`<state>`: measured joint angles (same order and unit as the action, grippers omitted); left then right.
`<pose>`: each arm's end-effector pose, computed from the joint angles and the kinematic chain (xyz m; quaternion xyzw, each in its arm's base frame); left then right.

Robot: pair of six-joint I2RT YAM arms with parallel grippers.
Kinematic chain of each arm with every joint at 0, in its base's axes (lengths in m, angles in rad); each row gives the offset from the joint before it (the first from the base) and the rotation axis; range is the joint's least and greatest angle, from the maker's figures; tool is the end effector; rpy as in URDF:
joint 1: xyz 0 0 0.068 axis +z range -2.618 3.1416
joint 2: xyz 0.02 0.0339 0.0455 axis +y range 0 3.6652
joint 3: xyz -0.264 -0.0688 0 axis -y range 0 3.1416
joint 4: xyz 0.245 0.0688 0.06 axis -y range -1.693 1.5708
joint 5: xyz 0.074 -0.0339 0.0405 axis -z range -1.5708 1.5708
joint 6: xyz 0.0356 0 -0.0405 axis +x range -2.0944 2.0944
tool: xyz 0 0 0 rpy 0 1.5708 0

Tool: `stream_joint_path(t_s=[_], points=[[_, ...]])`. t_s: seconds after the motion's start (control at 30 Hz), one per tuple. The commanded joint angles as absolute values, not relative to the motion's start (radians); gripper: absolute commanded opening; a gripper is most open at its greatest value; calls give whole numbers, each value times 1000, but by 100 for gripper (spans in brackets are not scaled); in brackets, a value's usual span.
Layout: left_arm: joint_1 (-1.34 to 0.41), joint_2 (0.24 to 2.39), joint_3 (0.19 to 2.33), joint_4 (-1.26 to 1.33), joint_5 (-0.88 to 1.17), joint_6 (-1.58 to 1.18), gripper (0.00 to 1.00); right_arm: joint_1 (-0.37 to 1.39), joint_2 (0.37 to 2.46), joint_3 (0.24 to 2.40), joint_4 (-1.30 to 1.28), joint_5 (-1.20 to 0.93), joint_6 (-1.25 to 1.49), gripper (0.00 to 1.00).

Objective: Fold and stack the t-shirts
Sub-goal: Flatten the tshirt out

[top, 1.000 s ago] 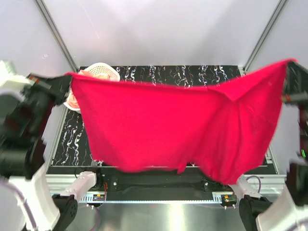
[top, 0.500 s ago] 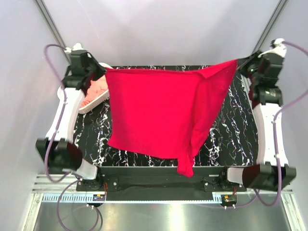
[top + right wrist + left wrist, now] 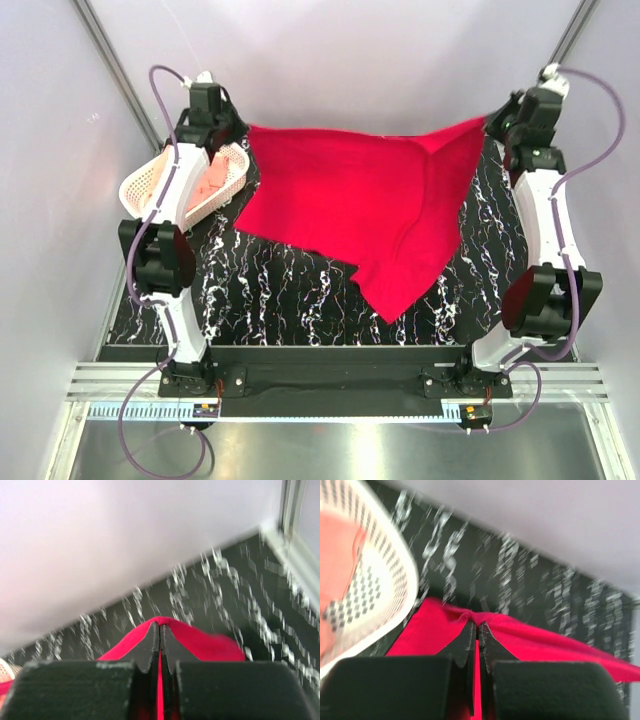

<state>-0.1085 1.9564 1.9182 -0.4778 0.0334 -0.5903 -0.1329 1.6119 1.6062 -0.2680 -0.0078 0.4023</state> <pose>0.4589 -0.0512 0.3546 -0.1980 0.8411 -0.1858 0.4679 0.3784 -0.0503 0.4063 0.2085 0.7692 0.0842 0.5981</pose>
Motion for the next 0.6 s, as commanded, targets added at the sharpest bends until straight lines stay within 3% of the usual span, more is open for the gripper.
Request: stream_joint_path(t_s=[0.0,0.3,0.57], points=[[-106,1792,1996,-405,28,-557,0,-135,1537,1765,-233,63,348,0],[-112,1292,1685,-307,3,-479,0,-135,1223,1815,-313,117,219,0],[-112,890,1635,-403,-55,-468,0,-135,913,1854,-417,68,187,0]])
